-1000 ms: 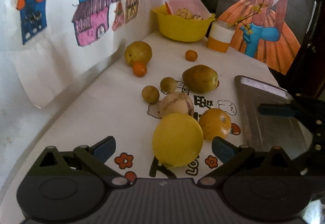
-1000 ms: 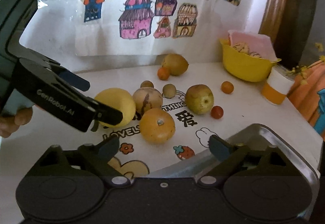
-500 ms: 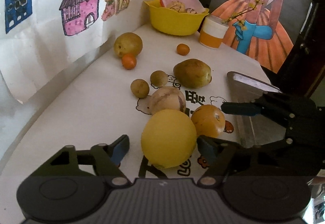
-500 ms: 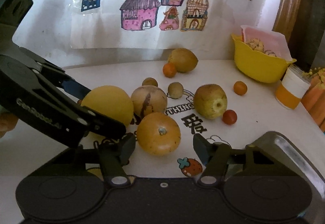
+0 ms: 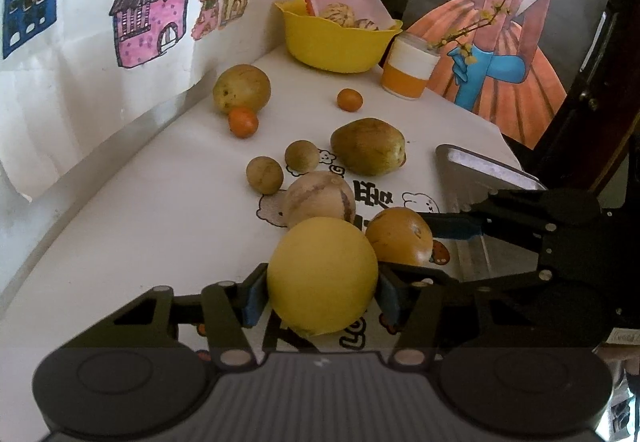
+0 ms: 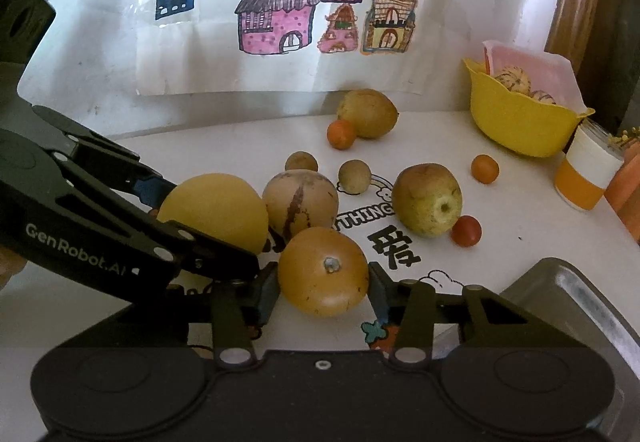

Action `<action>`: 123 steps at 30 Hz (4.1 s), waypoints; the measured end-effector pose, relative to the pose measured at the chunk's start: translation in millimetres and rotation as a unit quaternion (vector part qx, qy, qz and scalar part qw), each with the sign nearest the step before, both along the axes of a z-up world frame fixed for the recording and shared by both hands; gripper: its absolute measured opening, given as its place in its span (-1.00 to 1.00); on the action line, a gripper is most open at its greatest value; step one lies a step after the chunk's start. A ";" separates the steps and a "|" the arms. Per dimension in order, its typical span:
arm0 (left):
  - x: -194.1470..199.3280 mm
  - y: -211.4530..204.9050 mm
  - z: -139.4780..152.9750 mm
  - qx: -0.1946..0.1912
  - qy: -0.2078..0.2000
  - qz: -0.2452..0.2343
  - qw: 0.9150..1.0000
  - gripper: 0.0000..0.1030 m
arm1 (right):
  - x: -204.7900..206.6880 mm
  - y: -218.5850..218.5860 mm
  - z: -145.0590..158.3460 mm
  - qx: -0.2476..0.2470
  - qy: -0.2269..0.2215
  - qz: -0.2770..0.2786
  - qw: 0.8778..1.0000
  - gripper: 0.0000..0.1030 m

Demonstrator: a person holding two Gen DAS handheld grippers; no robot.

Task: Organize fruits
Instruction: 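Carry the lemon with the left tool while the right tool carries the orange to the tray, then open the left tool on the tray while the right tool releases the orange there, then withdraw both tools from the tray toward the remaining fruits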

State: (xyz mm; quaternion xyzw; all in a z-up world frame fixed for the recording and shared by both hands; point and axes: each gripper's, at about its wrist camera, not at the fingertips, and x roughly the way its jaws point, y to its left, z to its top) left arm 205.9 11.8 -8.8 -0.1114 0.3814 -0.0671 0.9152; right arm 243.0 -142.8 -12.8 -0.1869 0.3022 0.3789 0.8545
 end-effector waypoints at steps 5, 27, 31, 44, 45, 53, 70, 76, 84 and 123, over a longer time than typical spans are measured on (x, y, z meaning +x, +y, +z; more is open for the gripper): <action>-7.0 -4.0 3.1 -0.008 0.006 -0.007 1.000 0.14 | -6.1 -8.0 2.8 0.012 0.012 -0.002 1.000 -0.10; 59.2 -127.0 36.0 -0.016 -0.066 -0.048 0.997 0.15 | 40.9 -175.2 56.7 0.034 -0.044 -0.170 0.984 -0.09; 78.9 -152.5 23.2 -0.006 -0.057 -0.064 0.996 0.15 | 62.9 -190.7 41.9 0.028 -0.037 -0.176 0.983 -0.09; 98.6 -174.3 -0.5 0.025 -0.026 -0.081 0.996 0.15 | 88.3 -198.8 5.4 0.027 -0.002 -0.177 0.984 -0.09; 99.6 -174.9 -1.1 0.027 -0.024 -0.081 0.996 0.15 | 88.6 -198.7 4.9 0.027 -0.002 -0.176 0.984 -0.09; 101.8 -178.9 -4.0 0.030 -0.018 -0.084 0.996 0.16 | 89.6 -198.9 3.3 0.028 -0.003 -0.176 0.984 -0.08; 41.6 -151.7 47.8 0.005 -0.099 -0.051 0.994 0.96 | 22.8 -209.6 49.1 0.066 -0.068 -0.219 0.971 0.92; 1.7 -129.7 62.8 -0.005 -0.127 -0.038 0.991 0.99 | -26.2 -200.8 66.8 0.075 -0.081 -0.219 0.969 0.99; -51.6 -104.3 61.7 0.009 -0.134 -0.048 0.990 0.99 | -96.3 -176.7 70.7 0.070 -0.079 -0.246 0.964 0.99; -34.8 25.5 22.9 0.039 -0.048 0.031 0.998 0.99 | -22.7 -31.5 70.4 0.061 0.021 -0.135 0.989 0.99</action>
